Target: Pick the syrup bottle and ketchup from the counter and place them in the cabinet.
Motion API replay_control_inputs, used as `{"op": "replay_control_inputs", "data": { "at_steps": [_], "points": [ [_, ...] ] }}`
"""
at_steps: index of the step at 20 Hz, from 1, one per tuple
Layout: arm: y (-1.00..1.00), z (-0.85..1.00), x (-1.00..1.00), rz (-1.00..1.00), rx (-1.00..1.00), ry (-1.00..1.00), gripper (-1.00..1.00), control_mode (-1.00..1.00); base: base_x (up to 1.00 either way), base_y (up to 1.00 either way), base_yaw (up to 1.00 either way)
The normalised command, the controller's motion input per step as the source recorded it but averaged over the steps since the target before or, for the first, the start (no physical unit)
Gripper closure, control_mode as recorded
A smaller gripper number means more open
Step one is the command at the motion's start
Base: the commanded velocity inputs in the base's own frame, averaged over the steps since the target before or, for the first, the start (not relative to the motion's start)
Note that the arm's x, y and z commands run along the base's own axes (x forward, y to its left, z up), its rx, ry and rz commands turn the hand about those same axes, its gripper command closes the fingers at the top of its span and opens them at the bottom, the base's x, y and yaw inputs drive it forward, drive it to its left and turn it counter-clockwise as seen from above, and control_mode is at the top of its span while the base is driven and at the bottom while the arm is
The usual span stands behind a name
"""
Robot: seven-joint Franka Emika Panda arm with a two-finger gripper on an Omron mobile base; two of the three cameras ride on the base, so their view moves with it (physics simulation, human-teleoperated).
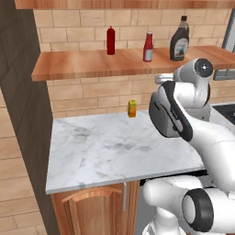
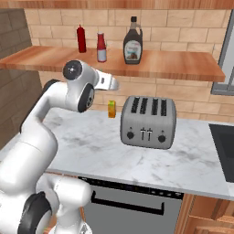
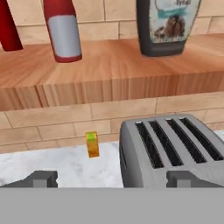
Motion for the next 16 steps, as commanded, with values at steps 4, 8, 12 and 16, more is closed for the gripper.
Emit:
{"op": "replay_control_inputs", "data": {
  "at_steps": [4,8,12,16],
  "points": [
    [-0.48,-1.0,-1.0,0.03,-0.03,0.0,-1.0,-1.0,0.0,0.0,0.0],
    [-0.29,-0.31,-0.52,0.0,-0.01,0.01,-1.0,-1.0,0.0,0.0,0.0],
    [0.0,0.0,0.0,0.0,0.0,0.0,-1.0,-1.0,0.0,0.0,0.0],
    [0.11,0.05,-0.51,0.03,-0.01,-0.28,-1.0,-1.0,0.0,0.0,0.0]
  ]
}}
